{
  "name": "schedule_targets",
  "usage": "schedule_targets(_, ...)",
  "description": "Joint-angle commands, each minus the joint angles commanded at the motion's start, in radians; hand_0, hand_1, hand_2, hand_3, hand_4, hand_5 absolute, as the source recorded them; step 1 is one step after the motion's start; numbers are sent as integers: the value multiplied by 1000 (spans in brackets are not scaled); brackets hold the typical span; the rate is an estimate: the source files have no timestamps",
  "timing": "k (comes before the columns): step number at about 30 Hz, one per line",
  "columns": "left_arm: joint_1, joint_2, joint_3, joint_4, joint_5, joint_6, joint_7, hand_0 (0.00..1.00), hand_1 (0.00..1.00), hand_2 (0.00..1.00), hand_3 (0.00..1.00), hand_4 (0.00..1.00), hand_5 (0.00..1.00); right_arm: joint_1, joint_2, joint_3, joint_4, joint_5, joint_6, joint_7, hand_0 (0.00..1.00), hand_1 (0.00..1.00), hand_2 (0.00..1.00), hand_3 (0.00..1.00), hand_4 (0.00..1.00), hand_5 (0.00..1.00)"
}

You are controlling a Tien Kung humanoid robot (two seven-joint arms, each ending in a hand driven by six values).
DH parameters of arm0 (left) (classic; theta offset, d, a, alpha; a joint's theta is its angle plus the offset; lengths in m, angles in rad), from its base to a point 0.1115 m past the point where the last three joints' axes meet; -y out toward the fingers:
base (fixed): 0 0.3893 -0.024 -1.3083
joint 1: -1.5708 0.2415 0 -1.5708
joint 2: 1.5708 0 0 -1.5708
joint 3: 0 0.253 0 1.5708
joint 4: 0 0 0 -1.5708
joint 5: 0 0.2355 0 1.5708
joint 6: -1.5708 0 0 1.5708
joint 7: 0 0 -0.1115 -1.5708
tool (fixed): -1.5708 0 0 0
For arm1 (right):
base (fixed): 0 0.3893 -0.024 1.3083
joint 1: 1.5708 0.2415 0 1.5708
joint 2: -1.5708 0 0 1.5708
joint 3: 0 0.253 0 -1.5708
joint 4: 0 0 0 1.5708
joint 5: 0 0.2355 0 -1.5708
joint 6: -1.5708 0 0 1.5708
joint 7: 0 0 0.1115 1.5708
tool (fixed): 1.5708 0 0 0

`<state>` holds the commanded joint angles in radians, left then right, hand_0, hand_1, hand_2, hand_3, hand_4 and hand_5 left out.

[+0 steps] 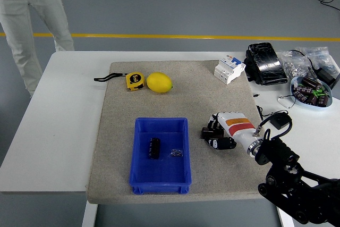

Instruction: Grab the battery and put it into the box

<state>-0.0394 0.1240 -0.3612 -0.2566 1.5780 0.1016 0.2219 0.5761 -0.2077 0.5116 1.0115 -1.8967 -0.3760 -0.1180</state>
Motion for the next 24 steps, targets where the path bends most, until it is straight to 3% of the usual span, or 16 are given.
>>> schedule_targets(8, -4, 2, 4, 2, -7, 4, -2, 724, 696, 742, 681, 715, 673, 4, -7, 14, 5, -6, -1, -1, 262, 400, 466, 489, 752, 230)
schedule_targets(24, -7, -1, 6, 2, -7, 9, -3, 724, 699, 743, 683, 715, 673, 2, -14, 28, 12, -3, -7, -1, 260, 397, 460, 491, 753, 208)
